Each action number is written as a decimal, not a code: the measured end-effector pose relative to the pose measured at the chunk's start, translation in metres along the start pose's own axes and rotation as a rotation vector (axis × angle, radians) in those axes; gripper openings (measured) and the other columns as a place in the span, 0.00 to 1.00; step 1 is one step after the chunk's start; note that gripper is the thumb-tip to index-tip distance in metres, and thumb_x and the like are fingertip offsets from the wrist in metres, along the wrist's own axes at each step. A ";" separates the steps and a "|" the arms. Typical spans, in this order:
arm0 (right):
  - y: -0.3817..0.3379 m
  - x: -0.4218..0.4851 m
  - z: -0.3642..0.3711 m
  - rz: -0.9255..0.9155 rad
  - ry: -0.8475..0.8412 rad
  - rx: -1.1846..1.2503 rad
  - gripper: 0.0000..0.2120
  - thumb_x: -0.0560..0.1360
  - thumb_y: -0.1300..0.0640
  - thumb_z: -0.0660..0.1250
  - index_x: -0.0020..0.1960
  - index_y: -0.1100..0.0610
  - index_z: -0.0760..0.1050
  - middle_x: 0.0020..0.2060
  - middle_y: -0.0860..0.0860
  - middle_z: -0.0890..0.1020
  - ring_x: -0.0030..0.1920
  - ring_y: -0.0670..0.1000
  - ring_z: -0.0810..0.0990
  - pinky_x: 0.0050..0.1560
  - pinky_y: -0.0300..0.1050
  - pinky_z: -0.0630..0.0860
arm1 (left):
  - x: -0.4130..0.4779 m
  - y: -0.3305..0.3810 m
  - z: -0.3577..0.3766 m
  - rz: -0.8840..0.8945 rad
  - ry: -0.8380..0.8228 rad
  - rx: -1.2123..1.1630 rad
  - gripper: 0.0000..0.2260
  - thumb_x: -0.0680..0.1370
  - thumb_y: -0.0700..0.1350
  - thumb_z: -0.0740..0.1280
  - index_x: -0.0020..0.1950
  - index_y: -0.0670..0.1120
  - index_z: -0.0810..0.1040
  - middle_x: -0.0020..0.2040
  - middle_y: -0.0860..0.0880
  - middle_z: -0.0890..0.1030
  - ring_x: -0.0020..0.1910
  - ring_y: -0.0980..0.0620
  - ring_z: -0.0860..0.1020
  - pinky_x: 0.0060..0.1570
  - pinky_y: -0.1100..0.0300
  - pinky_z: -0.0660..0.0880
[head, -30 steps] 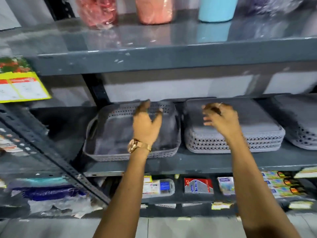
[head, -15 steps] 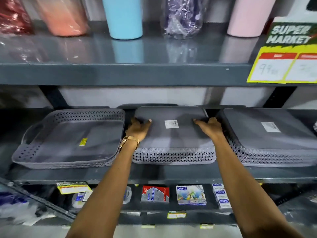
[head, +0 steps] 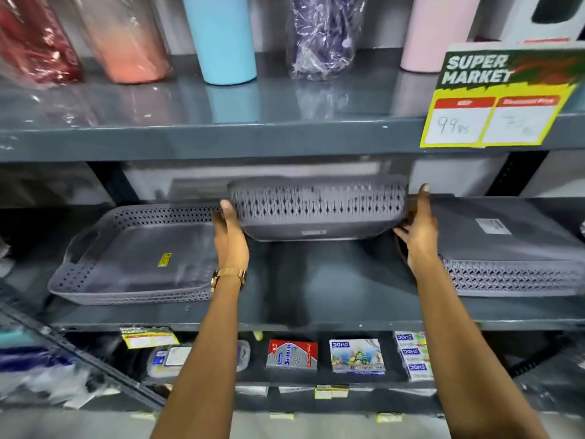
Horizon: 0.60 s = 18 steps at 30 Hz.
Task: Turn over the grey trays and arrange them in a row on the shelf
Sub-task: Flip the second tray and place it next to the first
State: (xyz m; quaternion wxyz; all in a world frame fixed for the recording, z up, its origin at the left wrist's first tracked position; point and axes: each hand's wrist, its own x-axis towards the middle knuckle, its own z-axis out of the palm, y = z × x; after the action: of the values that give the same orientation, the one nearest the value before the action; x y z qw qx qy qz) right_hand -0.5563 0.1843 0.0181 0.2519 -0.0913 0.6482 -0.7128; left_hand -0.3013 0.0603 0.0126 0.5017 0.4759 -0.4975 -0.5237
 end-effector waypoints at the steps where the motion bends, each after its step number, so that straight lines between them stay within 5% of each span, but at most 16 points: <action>1: 0.003 -0.004 -0.004 0.027 0.007 -0.045 0.34 0.59 0.21 0.58 0.49 0.48 0.73 0.56 0.53 0.79 0.58 0.57 0.78 0.61 0.57 0.76 | -0.008 -0.002 -0.003 -0.027 -0.003 0.044 0.43 0.67 0.75 0.48 0.77 0.54 0.52 0.78 0.47 0.59 0.76 0.45 0.59 0.75 0.43 0.56; 4: 0.015 -0.010 -0.014 0.110 -0.020 -0.191 0.46 0.60 0.21 0.58 0.65 0.53 0.71 0.63 0.56 0.75 0.64 0.61 0.73 0.67 0.62 0.68 | -0.023 -0.015 -0.010 -0.117 0.007 0.160 0.36 0.75 0.69 0.45 0.78 0.50 0.49 0.79 0.45 0.54 0.77 0.43 0.55 0.74 0.43 0.51; 6: 0.021 -0.015 -0.018 0.139 -0.051 -0.246 0.53 0.59 0.23 0.61 0.73 0.56 0.64 0.71 0.56 0.70 0.69 0.61 0.69 0.70 0.63 0.65 | -0.028 -0.022 -0.012 -0.159 0.020 0.202 0.33 0.78 0.66 0.47 0.77 0.48 0.53 0.76 0.42 0.61 0.74 0.41 0.60 0.72 0.43 0.56; 8: 0.029 -0.020 -0.023 0.162 -0.060 -0.322 0.51 0.60 0.26 0.63 0.74 0.57 0.63 0.72 0.57 0.69 0.69 0.61 0.69 0.69 0.61 0.65 | -0.034 -0.028 -0.014 -0.166 0.003 0.219 0.26 0.79 0.63 0.49 0.69 0.47 0.63 0.63 0.42 0.75 0.66 0.39 0.69 0.62 0.46 0.64; 10: 0.039 -0.021 -0.029 0.162 -0.077 -0.386 0.45 0.67 0.30 0.63 0.73 0.60 0.64 0.71 0.58 0.70 0.67 0.61 0.70 0.69 0.57 0.66 | -0.042 -0.035 -0.013 -0.145 0.007 0.257 0.20 0.80 0.59 0.53 0.60 0.43 0.65 0.52 0.42 0.77 0.59 0.38 0.73 0.54 0.51 0.66; 13: 0.048 -0.020 -0.032 0.173 -0.147 -0.437 0.44 0.70 0.33 0.63 0.74 0.62 0.61 0.72 0.61 0.68 0.69 0.61 0.69 0.68 0.56 0.65 | -0.048 -0.048 -0.011 -0.107 0.032 0.389 0.22 0.81 0.51 0.59 0.69 0.39 0.63 0.65 0.36 0.73 0.64 0.37 0.72 0.61 0.49 0.68; 15: 0.042 -0.021 -0.037 0.145 -0.178 -0.523 0.41 0.71 0.34 0.63 0.71 0.64 0.64 0.70 0.63 0.70 0.66 0.62 0.71 0.65 0.55 0.67 | -0.053 -0.050 -0.006 0.000 0.089 0.454 0.21 0.79 0.46 0.63 0.69 0.39 0.65 0.66 0.36 0.72 0.64 0.37 0.72 0.63 0.48 0.68; 18: 0.023 -0.011 -0.050 0.038 -0.228 -0.612 0.28 0.68 0.38 0.69 0.45 0.65 0.73 0.47 0.62 0.77 0.48 0.59 0.76 0.53 0.51 0.74 | -0.066 -0.042 0.014 0.294 0.214 0.605 0.20 0.76 0.42 0.67 0.66 0.38 0.68 0.64 0.35 0.71 0.60 0.35 0.73 0.59 0.45 0.71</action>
State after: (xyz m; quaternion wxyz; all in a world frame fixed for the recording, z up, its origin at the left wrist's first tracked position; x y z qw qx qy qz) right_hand -0.5642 0.2328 -0.0088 0.2966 -0.2298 0.8017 -0.4652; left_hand -0.3150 0.1269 -0.0284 0.4574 0.5785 -0.6379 -0.2220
